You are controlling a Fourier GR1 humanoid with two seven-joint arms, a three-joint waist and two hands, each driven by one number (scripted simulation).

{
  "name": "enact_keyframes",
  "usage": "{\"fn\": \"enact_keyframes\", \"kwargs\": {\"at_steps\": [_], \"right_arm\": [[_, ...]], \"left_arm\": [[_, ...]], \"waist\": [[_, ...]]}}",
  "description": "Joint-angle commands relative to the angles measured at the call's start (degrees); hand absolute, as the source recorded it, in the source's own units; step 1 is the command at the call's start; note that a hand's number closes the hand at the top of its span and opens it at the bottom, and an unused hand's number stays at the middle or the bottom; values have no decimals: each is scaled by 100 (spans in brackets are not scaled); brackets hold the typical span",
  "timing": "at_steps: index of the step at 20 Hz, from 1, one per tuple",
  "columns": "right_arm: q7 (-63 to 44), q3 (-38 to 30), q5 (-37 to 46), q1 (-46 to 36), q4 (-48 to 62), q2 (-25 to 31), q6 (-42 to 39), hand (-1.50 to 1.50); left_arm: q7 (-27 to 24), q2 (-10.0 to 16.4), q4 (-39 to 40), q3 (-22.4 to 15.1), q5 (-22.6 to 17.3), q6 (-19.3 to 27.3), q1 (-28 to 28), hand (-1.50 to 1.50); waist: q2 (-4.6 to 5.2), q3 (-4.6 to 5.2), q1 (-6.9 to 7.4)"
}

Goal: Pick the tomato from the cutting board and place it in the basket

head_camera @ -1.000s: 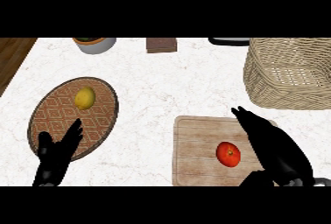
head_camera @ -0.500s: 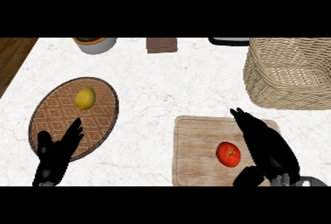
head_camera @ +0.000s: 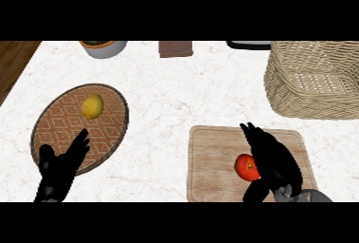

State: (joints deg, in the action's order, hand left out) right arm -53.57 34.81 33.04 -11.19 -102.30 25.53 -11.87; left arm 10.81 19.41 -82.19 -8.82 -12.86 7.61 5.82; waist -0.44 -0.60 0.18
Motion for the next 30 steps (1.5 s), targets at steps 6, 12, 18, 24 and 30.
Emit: {"fn": "enact_keyframes", "kwargs": {"at_steps": [6, 12, 18, 24, 30], "right_arm": [[-146, -98, 149, 230, 7, -222, -349, -150], [318, -305, 400, 114, 617, -431, -304, -150], [387, -308, 641, 223, 710, -708, -265, -150], [1370, -54, 1302, 370, 1279, -358, 94, 150], [1308, -55, 1649, 195, 1189, -552, -107, 150]], "left_arm": [[150, -118, 551, 127, 28, -226, -12, 0], [47, -131, 520, 247, 126, -339, 72, 0], [294, -113, 209, 325, 175, -366, 267, 0], [298, -417, 324, 170, 505, -116, 38, 0], [30, -554, 661, 232, 616, -213, 47, 0]], "waist": [[41, 62, -38], [43, 62, -19], [40, 60, 0], [46, 59, -14], [45, 63, -29]]}}
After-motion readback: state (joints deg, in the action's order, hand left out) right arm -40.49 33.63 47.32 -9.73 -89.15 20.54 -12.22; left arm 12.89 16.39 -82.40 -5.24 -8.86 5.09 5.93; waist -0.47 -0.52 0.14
